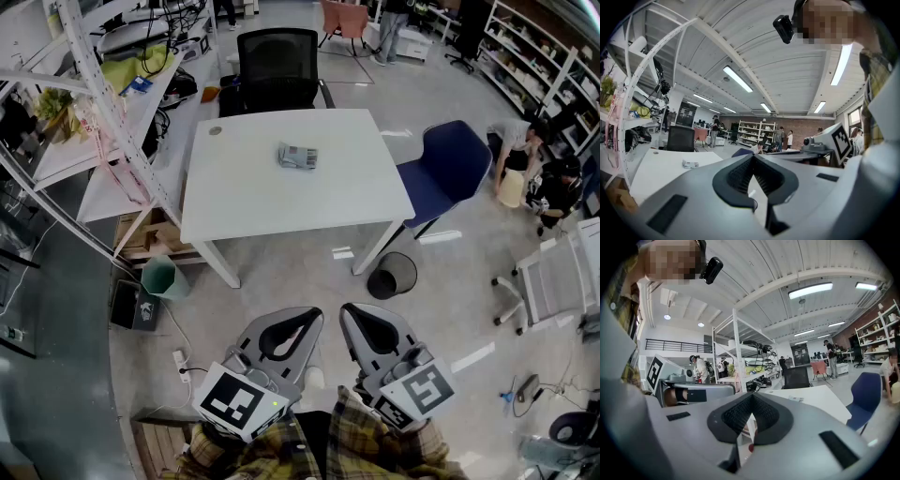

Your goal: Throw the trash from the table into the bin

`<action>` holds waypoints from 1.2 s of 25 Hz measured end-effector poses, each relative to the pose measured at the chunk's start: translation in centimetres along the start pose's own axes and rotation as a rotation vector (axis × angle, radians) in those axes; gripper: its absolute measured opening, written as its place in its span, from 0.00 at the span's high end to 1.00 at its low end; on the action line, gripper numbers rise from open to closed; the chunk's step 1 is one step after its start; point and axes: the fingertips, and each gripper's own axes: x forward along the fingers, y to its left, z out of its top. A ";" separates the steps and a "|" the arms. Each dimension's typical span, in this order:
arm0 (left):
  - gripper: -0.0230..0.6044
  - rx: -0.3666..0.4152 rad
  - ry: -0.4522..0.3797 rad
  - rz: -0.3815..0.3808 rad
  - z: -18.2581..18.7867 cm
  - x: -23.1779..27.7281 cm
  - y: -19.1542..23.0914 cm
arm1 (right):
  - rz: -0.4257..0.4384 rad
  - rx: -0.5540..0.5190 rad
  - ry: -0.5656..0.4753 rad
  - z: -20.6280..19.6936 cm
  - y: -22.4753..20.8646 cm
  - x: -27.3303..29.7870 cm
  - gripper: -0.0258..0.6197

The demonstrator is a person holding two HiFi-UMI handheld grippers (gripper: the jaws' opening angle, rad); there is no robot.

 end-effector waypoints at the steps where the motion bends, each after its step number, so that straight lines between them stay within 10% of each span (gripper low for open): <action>1: 0.95 0.004 0.005 -0.003 -0.1 0.0 -0.1 | 0.002 0.000 -0.001 0.1 0.0 0.0 0.96; 30: 0.95 0.040 -0.021 0.090 -0.2 2.4 -0.8 | 0.056 0.024 -0.025 -0.5 -3.7 -1.8 0.96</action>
